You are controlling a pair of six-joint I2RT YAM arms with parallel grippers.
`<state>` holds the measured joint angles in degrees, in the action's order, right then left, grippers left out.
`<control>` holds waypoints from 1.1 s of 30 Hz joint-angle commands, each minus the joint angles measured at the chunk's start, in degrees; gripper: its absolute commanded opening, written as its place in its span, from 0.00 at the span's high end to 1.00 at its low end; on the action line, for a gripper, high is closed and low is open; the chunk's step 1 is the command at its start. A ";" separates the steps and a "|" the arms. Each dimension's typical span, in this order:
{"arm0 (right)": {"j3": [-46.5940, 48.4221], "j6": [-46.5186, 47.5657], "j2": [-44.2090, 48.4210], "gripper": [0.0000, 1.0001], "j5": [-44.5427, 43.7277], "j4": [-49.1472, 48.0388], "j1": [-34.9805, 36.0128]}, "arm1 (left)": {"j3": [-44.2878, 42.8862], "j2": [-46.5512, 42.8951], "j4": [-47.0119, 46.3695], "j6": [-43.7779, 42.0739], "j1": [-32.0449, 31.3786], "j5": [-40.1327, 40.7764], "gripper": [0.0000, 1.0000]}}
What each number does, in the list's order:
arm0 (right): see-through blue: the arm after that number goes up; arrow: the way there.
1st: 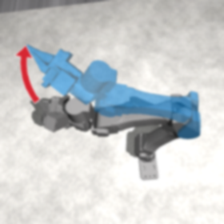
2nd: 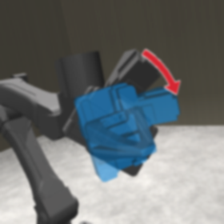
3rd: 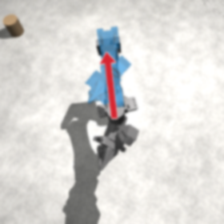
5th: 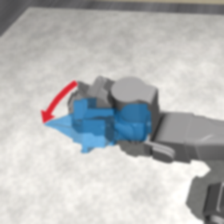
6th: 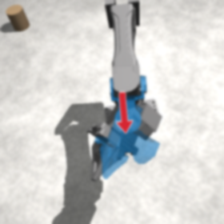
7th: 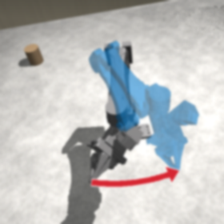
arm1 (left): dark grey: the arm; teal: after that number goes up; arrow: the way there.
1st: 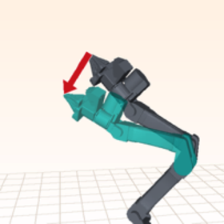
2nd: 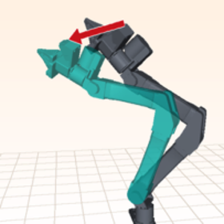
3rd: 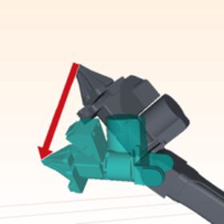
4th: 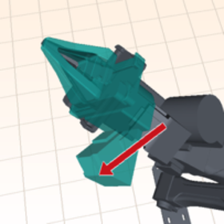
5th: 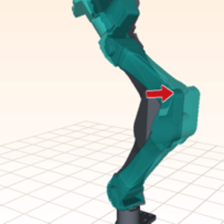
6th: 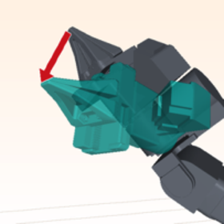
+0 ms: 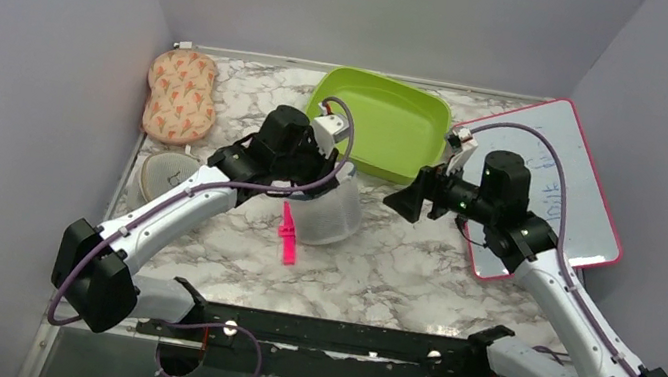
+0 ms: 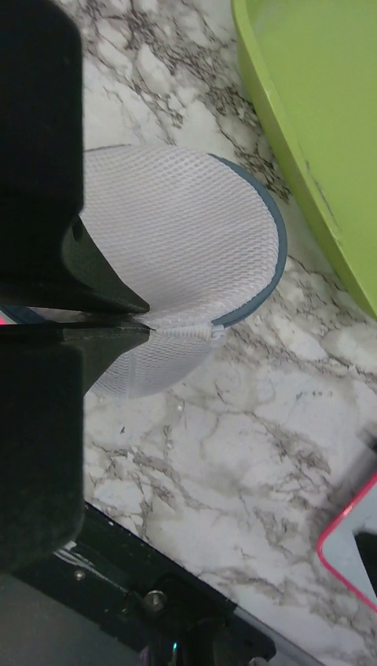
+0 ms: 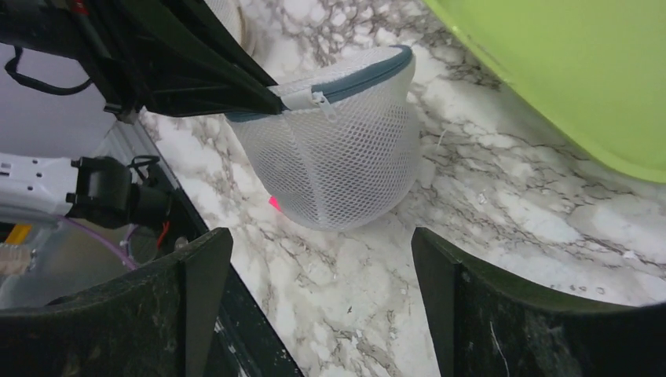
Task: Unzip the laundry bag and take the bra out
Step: Place the laundry bag at the center of the board.
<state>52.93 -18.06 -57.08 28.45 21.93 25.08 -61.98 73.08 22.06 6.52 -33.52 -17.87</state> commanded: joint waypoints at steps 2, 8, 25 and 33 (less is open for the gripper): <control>-2.88 1.83 -6.20 0.22 11.81 -7.28 0.32 | 0.13 0.02 -8.57 0.93 -2.39 -7.38 1.00; -8.24 6.27 -9.33 0.39 19.75 -20.62 0.28 | 1.55 0.57 -9.06 0.42 -3.90 -7.99 1.00; -14.54 7.47 -12.15 0.63 20.69 -40.17 0.30 | 5.18 0.40 -9.23 -1.40 -7.06 -9.87 1.00; -15.61 8.53 -14.31 0.68 23.25 -40.22 0.32 | 5.07 0.66 -9.05 -2.18 -7.22 -9.30 1.00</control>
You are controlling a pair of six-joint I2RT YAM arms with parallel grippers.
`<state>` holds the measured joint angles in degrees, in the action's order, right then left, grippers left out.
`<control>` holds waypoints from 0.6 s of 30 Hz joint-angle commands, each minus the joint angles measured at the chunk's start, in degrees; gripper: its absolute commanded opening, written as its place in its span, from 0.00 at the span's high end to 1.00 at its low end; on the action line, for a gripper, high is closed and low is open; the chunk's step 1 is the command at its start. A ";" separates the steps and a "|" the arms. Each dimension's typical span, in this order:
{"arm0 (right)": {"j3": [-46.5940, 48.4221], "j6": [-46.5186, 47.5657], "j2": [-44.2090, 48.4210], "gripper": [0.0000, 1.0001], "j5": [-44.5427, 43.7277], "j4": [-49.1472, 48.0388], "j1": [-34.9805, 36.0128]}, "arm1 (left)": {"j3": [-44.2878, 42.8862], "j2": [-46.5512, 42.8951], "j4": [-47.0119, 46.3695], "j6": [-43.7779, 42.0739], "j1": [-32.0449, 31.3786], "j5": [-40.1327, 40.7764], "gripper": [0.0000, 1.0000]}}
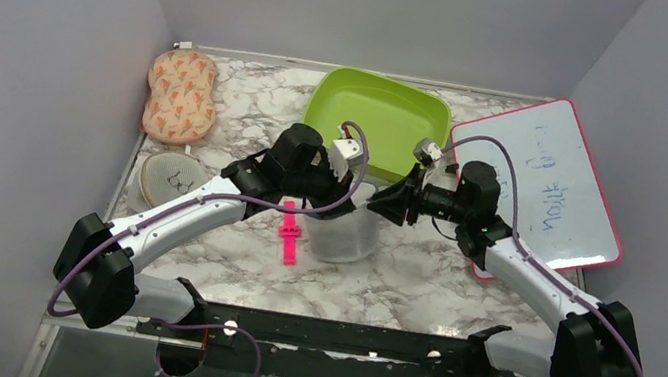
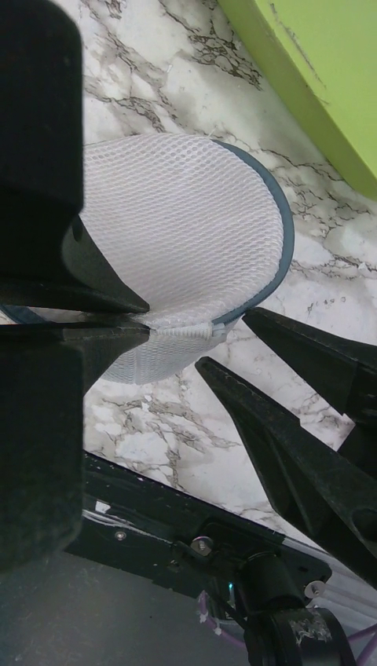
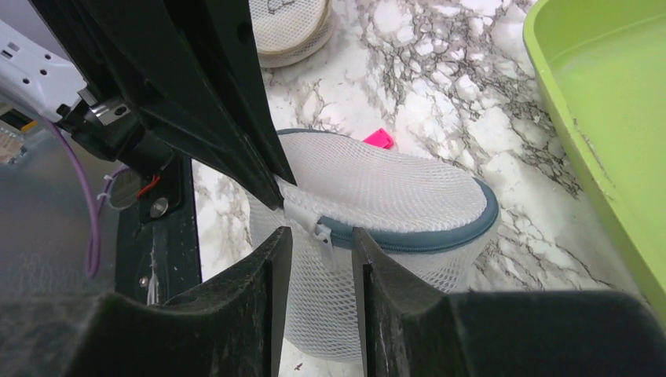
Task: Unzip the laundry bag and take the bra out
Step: Place the laundry bag at the center of the board.
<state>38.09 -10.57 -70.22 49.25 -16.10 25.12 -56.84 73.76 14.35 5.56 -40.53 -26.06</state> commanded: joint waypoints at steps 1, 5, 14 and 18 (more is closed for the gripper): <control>-0.86 1.22 -0.97 0.67 1.78 -1.55 0.26 | -0.11 -0.03 -1.34 -1.33 -0.19 -1.02 1.00; -2.54 0.42 1.92 0.60 -3.10 -0.04 0.27 | -0.10 -0.08 -0.99 -1.43 -0.22 -0.89 1.00; -1.37 -0.23 -2.09 0.60 1.89 -2.97 0.28 | 0.58 -0.03 -0.87 -1.61 -0.25 -0.90 1.00; -1.63 -2.01 -3.51 0.61 3.85 -6.10 0.28 | 0.63 -0.03 -0.90 -1.45 -0.30 -0.95 1.00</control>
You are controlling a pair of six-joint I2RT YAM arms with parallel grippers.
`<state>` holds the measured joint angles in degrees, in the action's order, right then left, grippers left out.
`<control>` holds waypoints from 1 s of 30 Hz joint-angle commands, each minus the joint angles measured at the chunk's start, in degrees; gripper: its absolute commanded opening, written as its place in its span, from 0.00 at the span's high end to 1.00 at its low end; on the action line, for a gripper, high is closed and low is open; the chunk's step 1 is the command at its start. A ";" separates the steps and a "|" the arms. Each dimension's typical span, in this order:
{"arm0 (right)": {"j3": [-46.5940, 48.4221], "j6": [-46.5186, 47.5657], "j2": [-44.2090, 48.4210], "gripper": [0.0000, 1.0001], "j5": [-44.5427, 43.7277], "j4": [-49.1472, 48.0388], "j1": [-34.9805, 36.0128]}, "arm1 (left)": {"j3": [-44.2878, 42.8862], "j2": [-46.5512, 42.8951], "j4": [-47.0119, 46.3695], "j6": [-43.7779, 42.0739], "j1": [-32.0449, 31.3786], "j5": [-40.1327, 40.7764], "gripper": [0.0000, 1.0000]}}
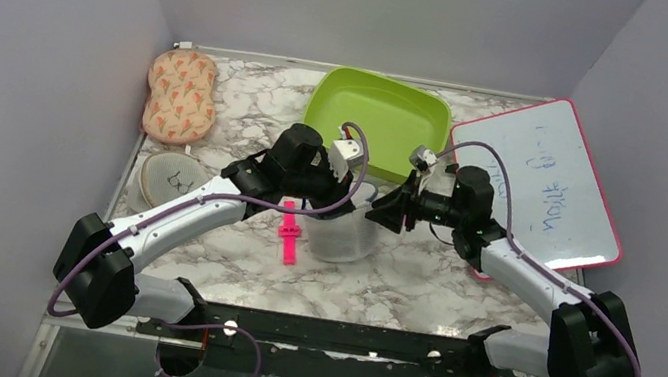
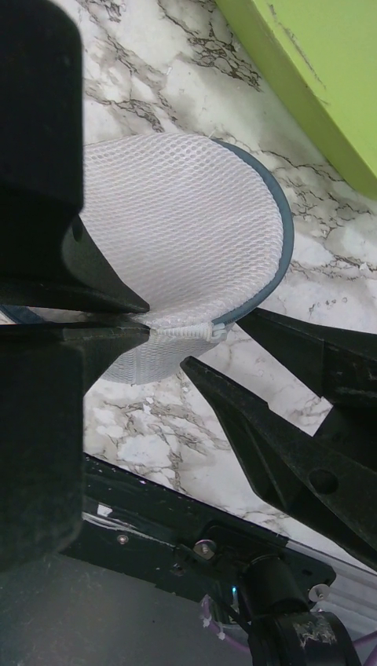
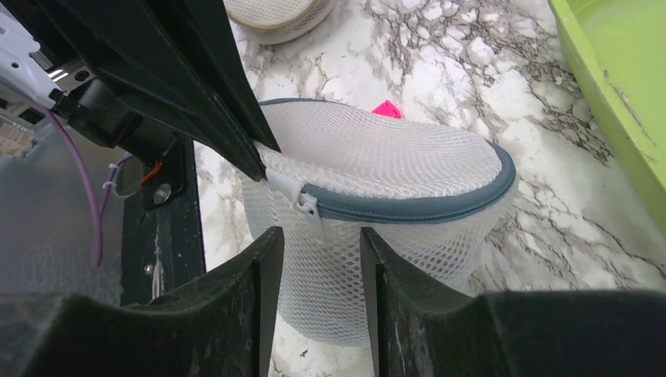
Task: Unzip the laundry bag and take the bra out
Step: Place the laundry bag at the center of the board.
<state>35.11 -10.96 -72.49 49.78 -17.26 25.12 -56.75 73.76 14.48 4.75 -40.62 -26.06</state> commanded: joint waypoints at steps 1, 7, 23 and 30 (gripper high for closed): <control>1.39 -1.76 -1.62 0.61 3.53 -5.20 0.26 | 0.51 -0.08 -1.01 -0.58 -0.24 -1.00 1.00; 0.79 -3.49 -1.60 0.69 3.45 -7.85 0.28 | 0.81 -0.37 -0.71 -0.46 -0.33 -1.16 1.00; 1.83 -4.39 -3.65 0.86 3.32 -5.46 0.28 | 0.78 -0.33 -0.48 -0.18 -0.56 -0.75 1.00; 2.08 -5.66 -4.67 0.86 1.33 -5.82 0.36 | 0.02 0.24 -0.49 -0.34 -0.60 -0.62 1.00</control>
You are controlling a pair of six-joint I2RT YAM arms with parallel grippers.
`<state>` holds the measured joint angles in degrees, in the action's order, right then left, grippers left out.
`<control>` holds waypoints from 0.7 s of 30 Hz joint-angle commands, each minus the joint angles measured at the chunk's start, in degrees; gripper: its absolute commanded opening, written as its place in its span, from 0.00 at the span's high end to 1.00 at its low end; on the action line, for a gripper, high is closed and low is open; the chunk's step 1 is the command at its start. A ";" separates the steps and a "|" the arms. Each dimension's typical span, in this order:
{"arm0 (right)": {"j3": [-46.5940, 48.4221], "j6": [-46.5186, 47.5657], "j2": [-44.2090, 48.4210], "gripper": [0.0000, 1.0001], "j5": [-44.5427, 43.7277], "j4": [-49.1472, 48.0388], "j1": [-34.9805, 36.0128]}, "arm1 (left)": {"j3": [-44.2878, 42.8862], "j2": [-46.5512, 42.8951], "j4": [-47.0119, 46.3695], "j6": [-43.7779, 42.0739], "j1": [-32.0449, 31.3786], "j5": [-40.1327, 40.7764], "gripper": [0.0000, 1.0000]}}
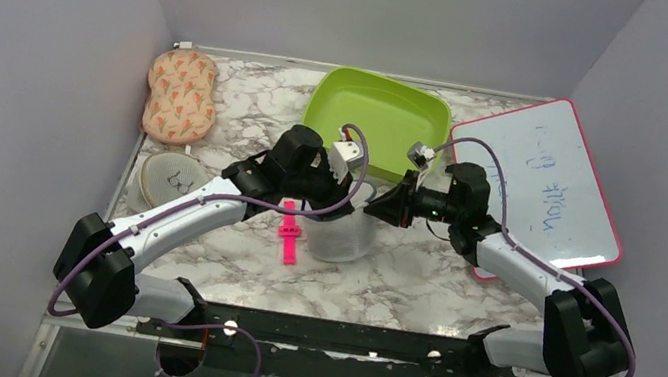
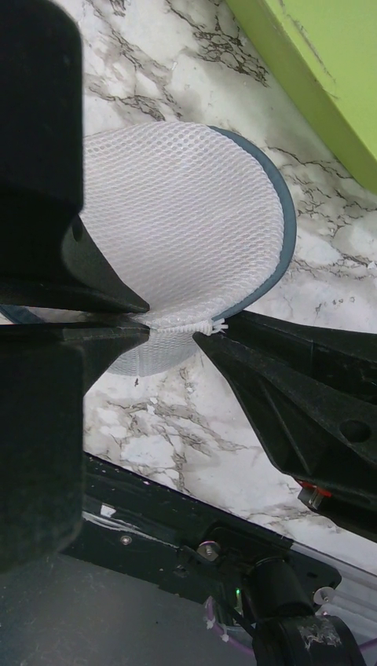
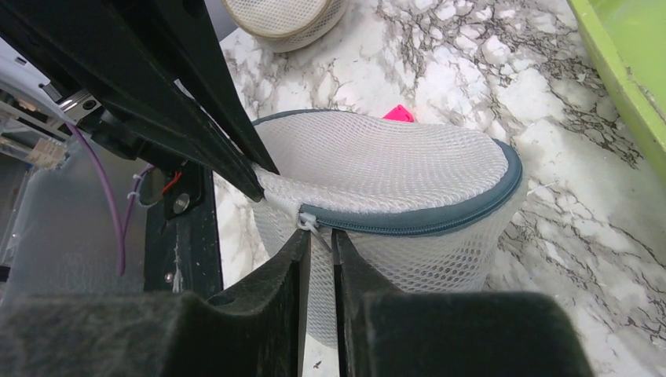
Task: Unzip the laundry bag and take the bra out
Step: Place the laundry bag at the center of the board, then unzip the laundry bag at the center of the board.
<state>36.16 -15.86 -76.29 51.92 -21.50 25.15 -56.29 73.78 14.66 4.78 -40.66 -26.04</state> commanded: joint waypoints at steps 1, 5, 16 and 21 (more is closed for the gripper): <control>1.17 -0.76 -0.96 0.88 -0.75 -1.54 0.33 | -0.46 0.16 -0.65 -0.37 -0.56 -0.60 1.00; 1.01 -1.19 -0.42 0.98 -1.22 -1.68 0.39 | -0.06 -0.08 -0.63 -0.42 -0.56 -0.25 1.00; 3.38 2.38 5.16 0.98 -13.22 9.45 4.11 | -1.20 0.77 3.59 -2.46 -0.62 3.85 0.72; 4.58 3.07 5.33 0.98 -14.18 11.22 4.88 | -2.05 2.13 3.32 -1.59 -1.35 4.95 0.58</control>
<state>38.50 -14.55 -71.96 41.28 -12.93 29.34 -56.45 74.61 17.39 3.07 -41.12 -22.70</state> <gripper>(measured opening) 0.020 0.400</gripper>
